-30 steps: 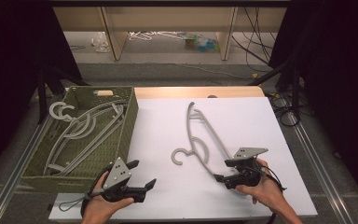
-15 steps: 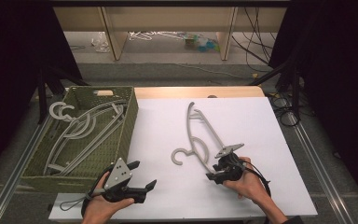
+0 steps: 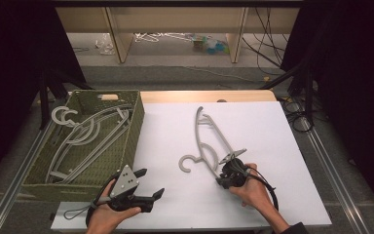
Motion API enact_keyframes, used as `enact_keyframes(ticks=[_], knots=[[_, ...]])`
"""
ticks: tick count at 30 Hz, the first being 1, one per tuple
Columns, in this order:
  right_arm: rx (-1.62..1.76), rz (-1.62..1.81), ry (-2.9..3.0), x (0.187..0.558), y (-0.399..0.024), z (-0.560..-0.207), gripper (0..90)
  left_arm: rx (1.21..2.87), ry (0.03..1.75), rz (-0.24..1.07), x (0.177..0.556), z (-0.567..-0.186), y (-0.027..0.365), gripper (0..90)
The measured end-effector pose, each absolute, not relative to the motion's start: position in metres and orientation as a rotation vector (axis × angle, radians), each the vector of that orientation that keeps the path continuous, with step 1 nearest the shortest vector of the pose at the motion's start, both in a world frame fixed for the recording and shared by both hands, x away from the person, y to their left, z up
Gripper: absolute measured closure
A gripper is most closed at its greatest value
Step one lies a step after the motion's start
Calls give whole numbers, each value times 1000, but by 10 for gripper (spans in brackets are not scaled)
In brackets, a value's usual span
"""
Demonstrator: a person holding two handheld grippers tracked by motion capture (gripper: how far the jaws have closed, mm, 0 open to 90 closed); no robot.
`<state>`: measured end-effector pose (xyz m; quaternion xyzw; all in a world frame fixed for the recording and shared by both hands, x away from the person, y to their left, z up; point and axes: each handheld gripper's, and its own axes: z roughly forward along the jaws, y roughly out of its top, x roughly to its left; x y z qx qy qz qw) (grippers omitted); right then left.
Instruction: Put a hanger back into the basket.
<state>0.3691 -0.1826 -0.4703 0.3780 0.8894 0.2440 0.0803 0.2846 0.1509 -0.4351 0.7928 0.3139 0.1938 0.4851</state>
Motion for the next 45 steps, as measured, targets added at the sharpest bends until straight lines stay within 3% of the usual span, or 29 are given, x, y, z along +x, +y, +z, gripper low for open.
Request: enact_keyframes(ticks=[14,27,37,45], knots=[[1113,779,2720,372,-192,-466,816,1921,765,473,287,-436,152,181],[911,1084,2894,351,-227,-427,822,2026,701,576,307,-447,138,232],[840,1174,2933,340,-236,-420,822,2094,528,649,330,-454,95,273],[780,1177,2993,333,-237,-417,822,2170,331,649,339,-459,85,280]])
